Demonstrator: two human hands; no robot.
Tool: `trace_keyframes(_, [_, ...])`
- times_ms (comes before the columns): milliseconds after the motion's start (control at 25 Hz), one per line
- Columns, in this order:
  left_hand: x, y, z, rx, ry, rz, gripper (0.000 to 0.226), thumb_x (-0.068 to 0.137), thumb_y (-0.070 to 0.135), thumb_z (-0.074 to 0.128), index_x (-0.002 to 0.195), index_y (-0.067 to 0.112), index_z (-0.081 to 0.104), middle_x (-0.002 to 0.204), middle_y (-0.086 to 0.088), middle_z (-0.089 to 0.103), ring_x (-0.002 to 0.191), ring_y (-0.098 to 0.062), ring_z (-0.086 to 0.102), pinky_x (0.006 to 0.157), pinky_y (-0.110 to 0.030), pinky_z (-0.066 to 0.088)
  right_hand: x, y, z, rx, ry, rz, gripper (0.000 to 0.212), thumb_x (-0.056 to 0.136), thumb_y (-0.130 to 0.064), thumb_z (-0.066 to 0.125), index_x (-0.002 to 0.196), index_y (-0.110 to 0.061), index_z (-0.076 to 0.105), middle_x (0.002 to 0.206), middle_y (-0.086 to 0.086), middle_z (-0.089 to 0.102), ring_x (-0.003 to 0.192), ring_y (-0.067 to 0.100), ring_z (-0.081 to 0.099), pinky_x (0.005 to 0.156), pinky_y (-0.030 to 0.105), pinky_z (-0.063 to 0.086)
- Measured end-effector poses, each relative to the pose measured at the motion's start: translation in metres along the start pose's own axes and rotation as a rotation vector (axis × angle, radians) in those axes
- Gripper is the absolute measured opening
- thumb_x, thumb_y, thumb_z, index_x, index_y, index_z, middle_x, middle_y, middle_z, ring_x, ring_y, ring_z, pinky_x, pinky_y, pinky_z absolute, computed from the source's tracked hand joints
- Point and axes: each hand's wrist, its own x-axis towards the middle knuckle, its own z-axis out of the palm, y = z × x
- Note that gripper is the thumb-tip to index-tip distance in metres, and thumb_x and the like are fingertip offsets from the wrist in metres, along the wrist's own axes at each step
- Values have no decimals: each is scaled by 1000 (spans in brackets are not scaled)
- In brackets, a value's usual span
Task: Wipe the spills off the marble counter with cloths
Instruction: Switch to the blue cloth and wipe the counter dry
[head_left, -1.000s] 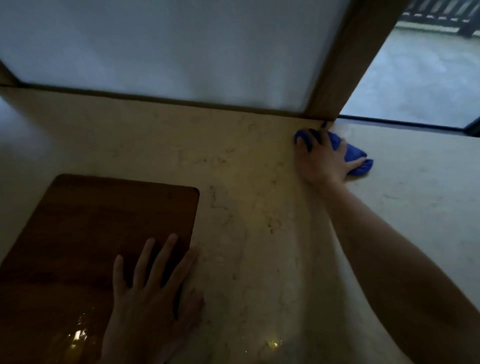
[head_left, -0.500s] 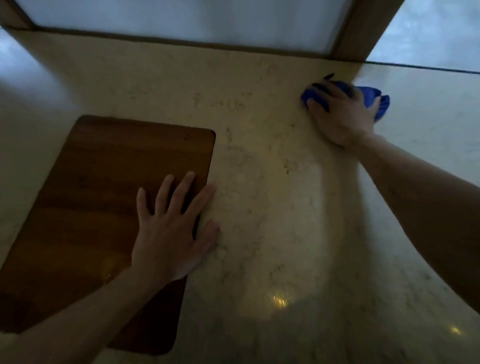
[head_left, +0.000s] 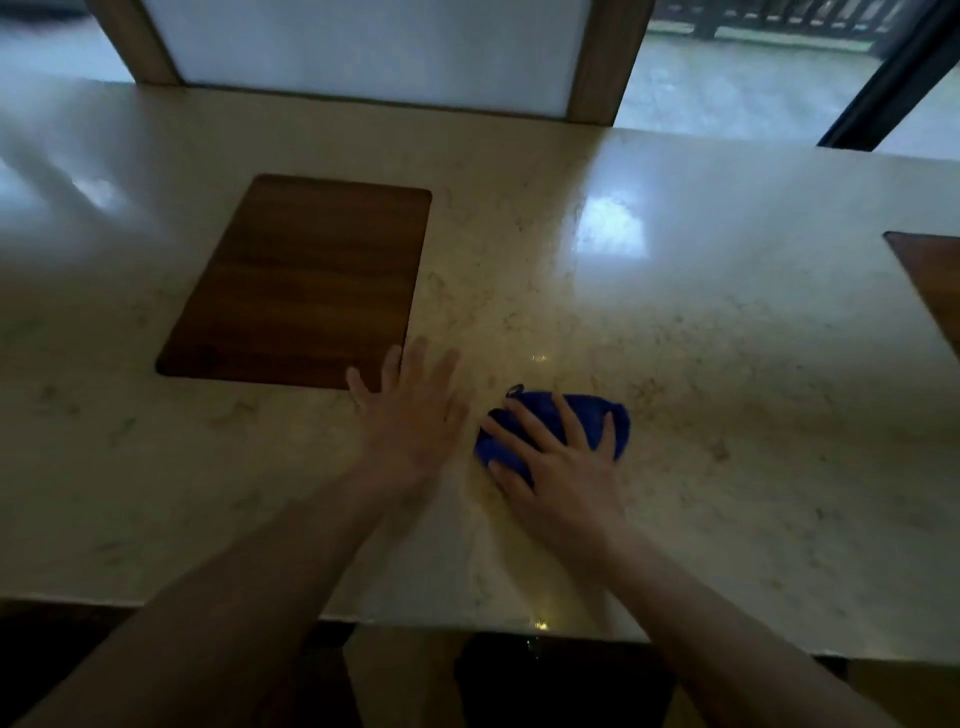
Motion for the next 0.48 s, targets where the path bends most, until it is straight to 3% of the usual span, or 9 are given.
trace_keyframes(80, [-71, 1, 10, -8, 33, 162, 51, 95, 46, 32, 144, 33, 30, 154, -7, 41, 138, -34, 44, 103, -73, 34, -52, -25, 10, -47, -45, -49, 52, 95, -71, 15, 146, -59, 20, 160, -24, 20, 152, 27, 9, 109, 72, -8])
trace_keyframes(120, [-101, 0, 12, -33, 16, 246, 51, 91, 45, 37, 140, 32, 38, 148, -6, 49, 133, -33, 51, 100, -74, 36, -72, -33, 11, -52, -102, -51, 52, 96, -70, 17, 145, -56, 29, 159, -21, 27, 150, 30, 17, 109, 72, -5])
trace_keyframes(240, [-182, -1, 15, -1, -154, 405, 61, 80, 49, 46, 138, 31, 47, 142, 0, 56, 130, -31, 56, 104, -78, 25, -126, -47, 11, -89, -220, -22, 51, 94, -67, 31, 141, -51, 41, 157, -15, 35, 145, 33, 31, 105, 70, 6])
trace_keyframes(280, [-202, 0, 14, 18, -223, 419, 66, 77, 51, 45, 140, 30, 45, 143, 0, 55, 130, -32, 56, 109, -78, 12, -138, -50, 7, -89, -239, -26, 54, 92, -66, 35, 143, -51, 37, 159, -14, 30, 146, 34, 28, 105, 70, 8])
trace_keyframes(360, [-223, 1, 9, 66, -230, 418, 74, 81, 52, 43, 150, 31, 28, 156, 1, 41, 142, -35, 41, 109, -72, -19, -153, -53, -6, -58, -232, -52, 64, 91, -64, 40, 149, -53, 16, 165, -13, -1, 151, 32, -5, 111, 69, -2])
trace_keyframes(400, [-224, 4, 4, 88, -200, 406, 76, 88, 53, 43, 154, 34, 11, 163, 3, 27, 150, -36, 25, 104, -72, -25, -156, -50, -12, -21, -265, -64, 72, 91, -60, 45, 151, -52, 6, 162, -11, -18, 148, 28, -21, 114, 67, -10])
trace_keyframes(480, [-229, 12, 0, 110, -213, 376, 79, 97, 55, 42, 151, 42, -14, 167, 2, 6, 154, -34, 3, 104, -73, -22, -167, -43, -20, -38, -264, -90, 86, 90, -46, 58, 152, -49, -1, 157, -8, -34, 142, 24, -34, 114, 56, -14])
